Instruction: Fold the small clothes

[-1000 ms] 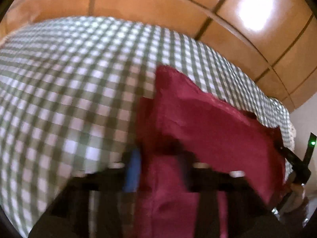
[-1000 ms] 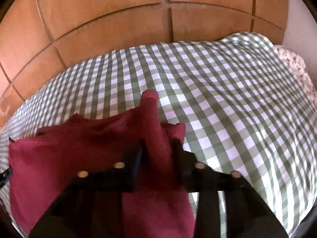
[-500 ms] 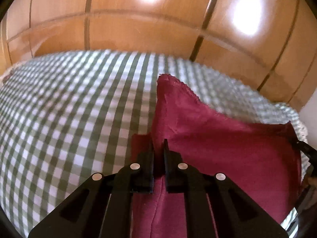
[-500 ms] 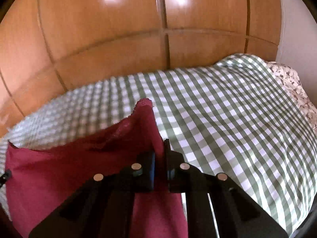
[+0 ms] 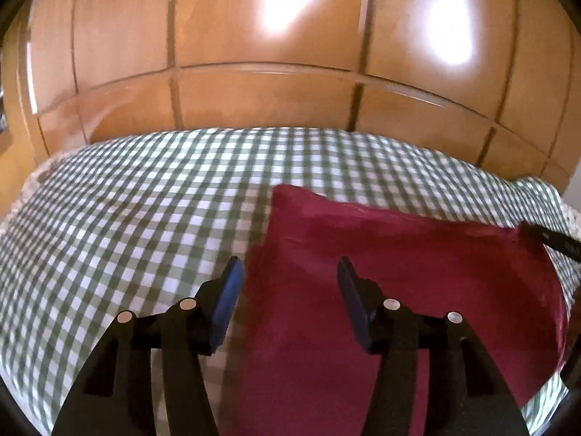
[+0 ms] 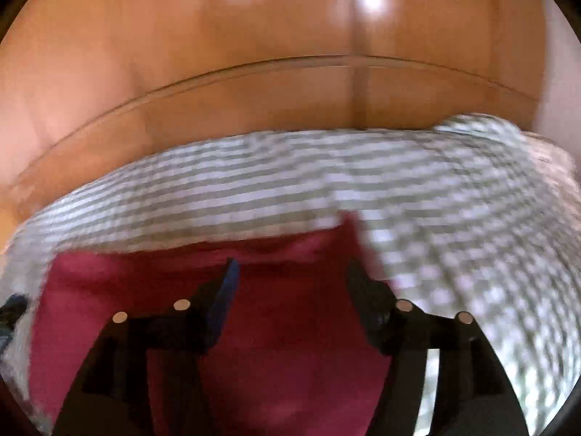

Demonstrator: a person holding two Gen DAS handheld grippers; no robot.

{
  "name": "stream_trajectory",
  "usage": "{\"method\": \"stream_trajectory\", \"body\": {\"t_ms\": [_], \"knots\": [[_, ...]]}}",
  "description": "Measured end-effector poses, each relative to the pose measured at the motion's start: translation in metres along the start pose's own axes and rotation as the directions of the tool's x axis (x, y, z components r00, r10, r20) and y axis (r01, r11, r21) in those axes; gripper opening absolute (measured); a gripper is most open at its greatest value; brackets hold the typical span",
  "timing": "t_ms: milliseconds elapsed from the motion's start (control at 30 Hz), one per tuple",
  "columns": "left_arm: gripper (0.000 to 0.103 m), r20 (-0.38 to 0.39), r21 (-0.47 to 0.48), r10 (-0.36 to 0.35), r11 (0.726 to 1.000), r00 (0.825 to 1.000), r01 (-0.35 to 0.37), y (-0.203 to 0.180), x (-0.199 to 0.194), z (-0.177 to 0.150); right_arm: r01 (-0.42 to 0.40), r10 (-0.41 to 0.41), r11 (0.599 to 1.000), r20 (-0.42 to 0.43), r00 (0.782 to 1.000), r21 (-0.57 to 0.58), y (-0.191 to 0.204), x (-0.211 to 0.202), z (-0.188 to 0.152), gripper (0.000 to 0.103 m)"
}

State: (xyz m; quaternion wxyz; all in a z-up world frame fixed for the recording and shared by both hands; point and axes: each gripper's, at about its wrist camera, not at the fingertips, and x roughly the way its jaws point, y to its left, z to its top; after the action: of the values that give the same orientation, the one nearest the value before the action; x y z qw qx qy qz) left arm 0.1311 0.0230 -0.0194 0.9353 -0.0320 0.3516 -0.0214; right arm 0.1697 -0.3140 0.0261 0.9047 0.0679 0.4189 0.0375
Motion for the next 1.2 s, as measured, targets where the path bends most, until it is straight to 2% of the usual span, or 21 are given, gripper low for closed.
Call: {"method": "stream_trajectory", "body": {"t_ms": [67, 133, 167, 233, 367, 500, 533, 567, 600, 633, 733, 1000, 1100, 1200], "knots": [[0.053, -0.023, 0.021, -0.016, 1.000, 1.000, 0.016, -0.008, 0.003, -0.009, -0.110, 0.106, 0.993, -0.081, 0.991, -0.052, 0.034, 0.015, -0.005, 0.064], [0.053, -0.072, 0.029, -0.015, 0.999, 0.997, 0.017, -0.015, 0.014, -0.017, -0.162, 0.141, 0.981, -0.182, 0.973, -0.103, 0.062, 0.038, -0.013, 0.067], [0.053, -0.114, 0.023, -0.018, 1.000, 0.993, 0.021, -0.015, 0.024, -0.022, -0.133, 0.103, 0.982, -0.207, 0.973, -0.136, 0.074, 0.053, -0.016, 0.068], [0.053, -0.145, 0.014, -0.025, 1.000, 0.989, 0.027, -0.011, 0.035, -0.030, -0.072, 0.038, 0.987, -0.231, 0.972, -0.141, 0.081, 0.080, -0.015, 0.068], [0.053, -0.141, 0.004, -0.033, 0.999, 0.989, 0.034, -0.007, 0.035, -0.030, -0.017, -0.010, 0.988, -0.174, 0.985, -0.155, 0.084, 0.093, -0.013, 0.072], [0.053, -0.133, -0.021, -0.044, 0.999, 0.990, 0.042, -0.003, 0.020, -0.033, -0.048, 0.027, 0.991, -0.157, 0.987, -0.127, 0.078, 0.089, -0.014, 0.075], [0.053, -0.127, -0.019, -0.041, 0.999, 0.991, 0.039, -0.005, 0.014, -0.033, -0.049, 0.030, 0.991, -0.153, 0.988, -0.122, 0.077, 0.086, -0.015, 0.078], [0.054, -0.121, -0.020, -0.040, 0.999, 0.992, 0.038, -0.005, 0.009, -0.033, -0.040, 0.023, 0.992, -0.144, 0.989, -0.118, 0.077, 0.080, -0.015, 0.087], [0.059, -0.114, -0.021, -0.038, 0.999, 0.993, 0.036, -0.005, 0.004, -0.033, -0.032, 0.017, 0.993, -0.133, 0.991, -0.116, 0.076, 0.074, -0.016, 0.092], [0.064, -0.104, -0.023, -0.037, 0.999, 0.994, 0.035, -0.005, -0.001, -0.033, -0.028, 0.015, 0.993, -0.120, 0.993, -0.112, 0.073, 0.066, -0.017, 0.092], [0.064, -0.079, -0.031, -0.041, 0.999, 0.996, 0.038, -0.004, -0.015, -0.032, -0.025, 0.016, 0.996, -0.108, 0.994, -0.084, 0.057, 0.049, -0.018, 0.093], [0.065, -0.053, -0.036, -0.046, 0.998, 0.998, 0.044, -0.005, -0.038, -0.035, 0.120, -0.117, 0.992, -0.069, 0.991, 0.040, -0.023, 0.001, -0.031, 0.095], [0.070, -0.055, -0.040, -0.043, 0.998, 0.998, 0.041, -0.008, -0.044, -0.040, 0.176, -0.170, 0.980, -0.068, 0.983, 0.092, -0.057, -0.015, -0.043, 0.095], [0.070, -0.064, -0.036, -0.054, 0.998, 0.997, 0.052, -0.011, -0.048, -0.046, 0.167, -0.153, 0.974, -0.098, 0.983, 0.156, -0.085, -0.026, -0.062, 0.096]]}}
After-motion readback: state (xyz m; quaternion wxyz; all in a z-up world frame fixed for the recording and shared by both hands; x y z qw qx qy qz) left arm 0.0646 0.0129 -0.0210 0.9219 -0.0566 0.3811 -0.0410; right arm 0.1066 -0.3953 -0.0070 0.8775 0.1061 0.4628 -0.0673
